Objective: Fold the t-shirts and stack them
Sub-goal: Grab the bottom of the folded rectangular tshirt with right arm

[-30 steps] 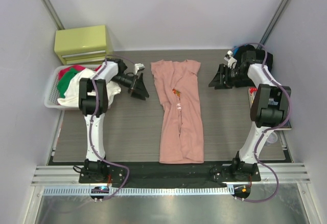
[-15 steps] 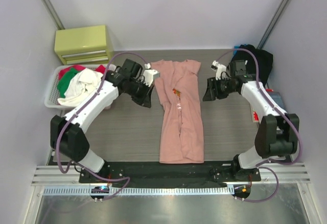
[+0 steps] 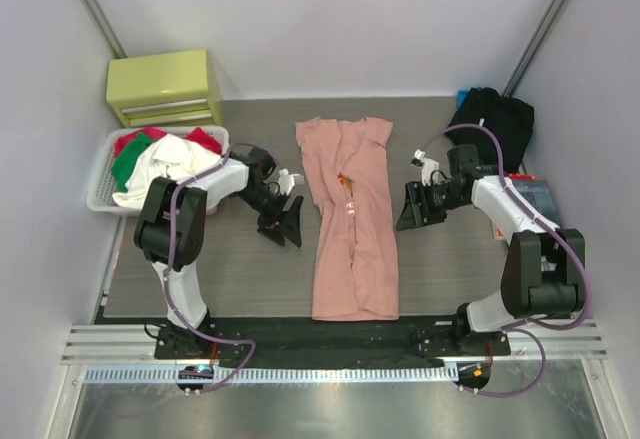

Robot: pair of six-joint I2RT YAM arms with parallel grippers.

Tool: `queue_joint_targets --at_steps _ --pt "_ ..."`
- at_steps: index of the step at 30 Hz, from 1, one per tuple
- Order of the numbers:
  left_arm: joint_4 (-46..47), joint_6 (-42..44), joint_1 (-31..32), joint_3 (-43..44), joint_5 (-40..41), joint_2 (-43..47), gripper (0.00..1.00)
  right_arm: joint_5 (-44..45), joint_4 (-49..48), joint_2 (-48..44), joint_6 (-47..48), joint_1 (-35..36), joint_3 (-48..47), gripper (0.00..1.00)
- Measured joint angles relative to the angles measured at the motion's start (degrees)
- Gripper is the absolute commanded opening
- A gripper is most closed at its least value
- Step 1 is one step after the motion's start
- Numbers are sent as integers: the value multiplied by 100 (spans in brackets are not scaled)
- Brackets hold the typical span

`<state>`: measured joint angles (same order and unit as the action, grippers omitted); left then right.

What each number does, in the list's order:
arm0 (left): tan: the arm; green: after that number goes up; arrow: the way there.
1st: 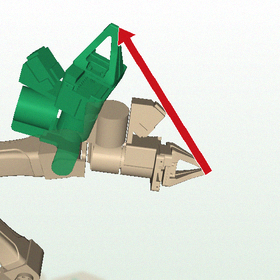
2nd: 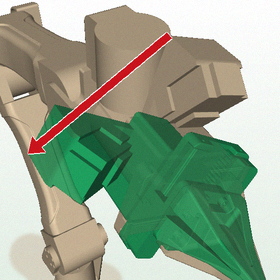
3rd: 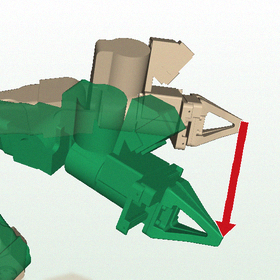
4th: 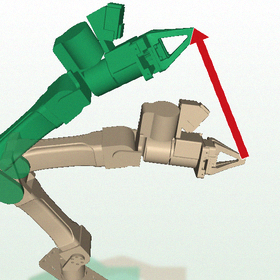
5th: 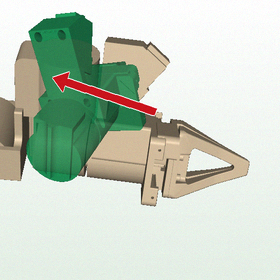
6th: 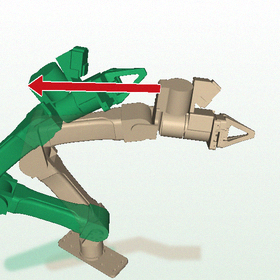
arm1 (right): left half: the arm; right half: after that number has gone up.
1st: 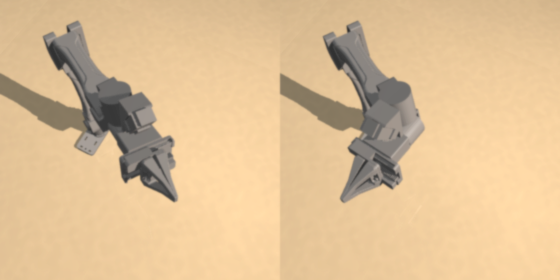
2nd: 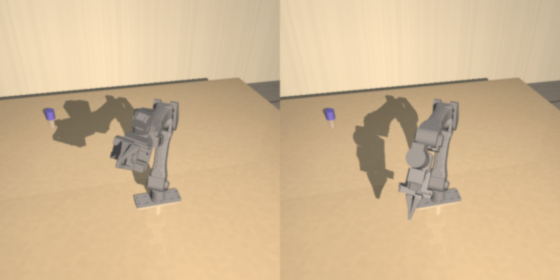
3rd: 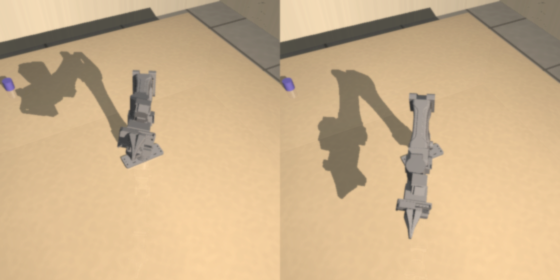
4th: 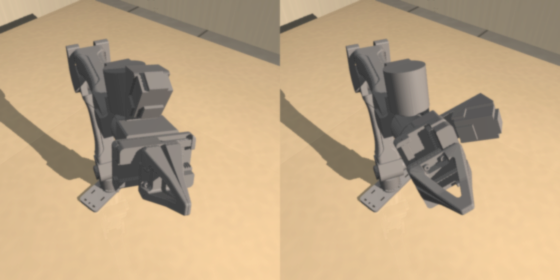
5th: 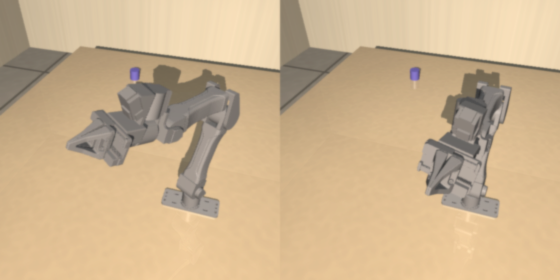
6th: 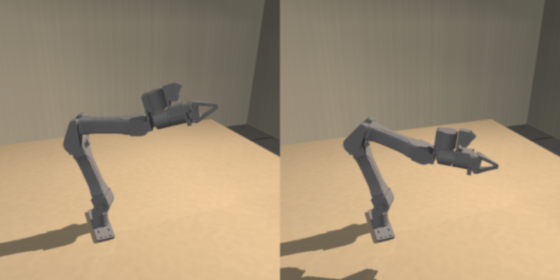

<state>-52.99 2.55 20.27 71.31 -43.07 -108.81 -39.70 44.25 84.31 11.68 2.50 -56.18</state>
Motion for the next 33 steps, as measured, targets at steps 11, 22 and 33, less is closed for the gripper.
queue_joint_targets --at_steps 11,22,33 --pt "28 81 7 81 -66 575 72 -33 339 656 223 17 -262 60" --pt "603 133 39 1228 1458 396 0 901 -125 918 284 374 -1034 1" --pt "1130 44 697 1941 3084 -348 0 1322 -625 2079 101 1360 -1788 1"
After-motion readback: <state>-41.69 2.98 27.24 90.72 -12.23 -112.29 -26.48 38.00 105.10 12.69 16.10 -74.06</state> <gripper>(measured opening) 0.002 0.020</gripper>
